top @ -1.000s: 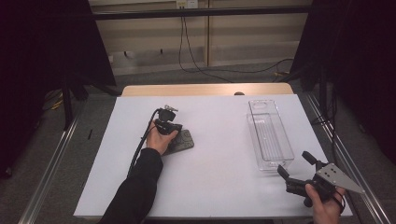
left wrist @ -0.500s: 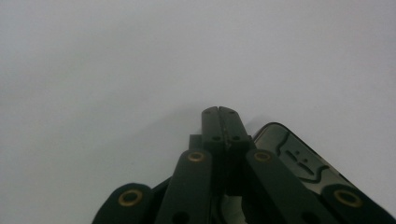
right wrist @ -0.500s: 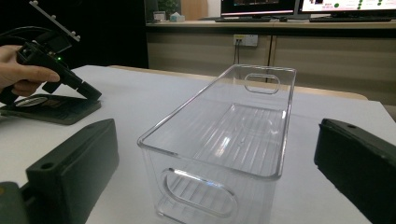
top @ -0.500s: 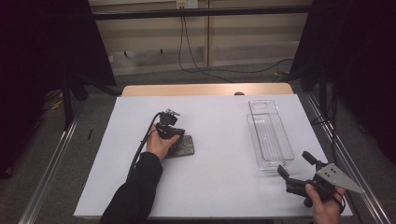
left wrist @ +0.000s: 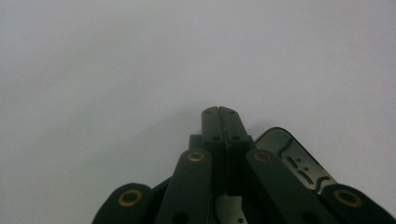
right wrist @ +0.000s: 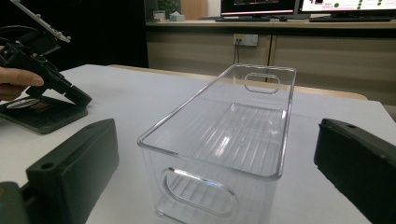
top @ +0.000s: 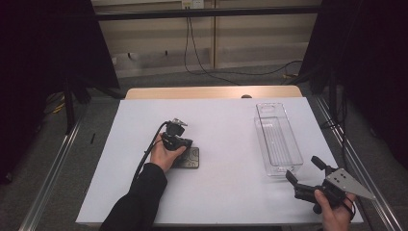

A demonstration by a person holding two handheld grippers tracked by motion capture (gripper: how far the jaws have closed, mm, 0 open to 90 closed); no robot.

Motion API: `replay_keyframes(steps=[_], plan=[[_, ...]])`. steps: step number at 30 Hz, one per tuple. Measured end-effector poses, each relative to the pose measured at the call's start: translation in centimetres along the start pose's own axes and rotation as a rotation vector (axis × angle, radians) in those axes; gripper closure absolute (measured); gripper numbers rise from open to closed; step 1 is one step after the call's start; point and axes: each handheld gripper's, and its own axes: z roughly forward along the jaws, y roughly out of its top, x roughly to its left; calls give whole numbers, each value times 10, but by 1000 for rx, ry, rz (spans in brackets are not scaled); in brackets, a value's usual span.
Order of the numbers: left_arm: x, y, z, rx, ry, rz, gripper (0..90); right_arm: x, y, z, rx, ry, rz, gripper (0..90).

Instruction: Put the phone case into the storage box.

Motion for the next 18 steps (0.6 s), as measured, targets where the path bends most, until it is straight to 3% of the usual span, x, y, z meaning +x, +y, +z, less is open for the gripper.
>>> replay_keyframes(steps=[4,18], plan=[[-4,-1,1,-3,-18,-6,900,0,0,0,1,-1,0,0],[-19,-13,-7,-4,-55,36,900,0,0,1,4,-1,2,0]])
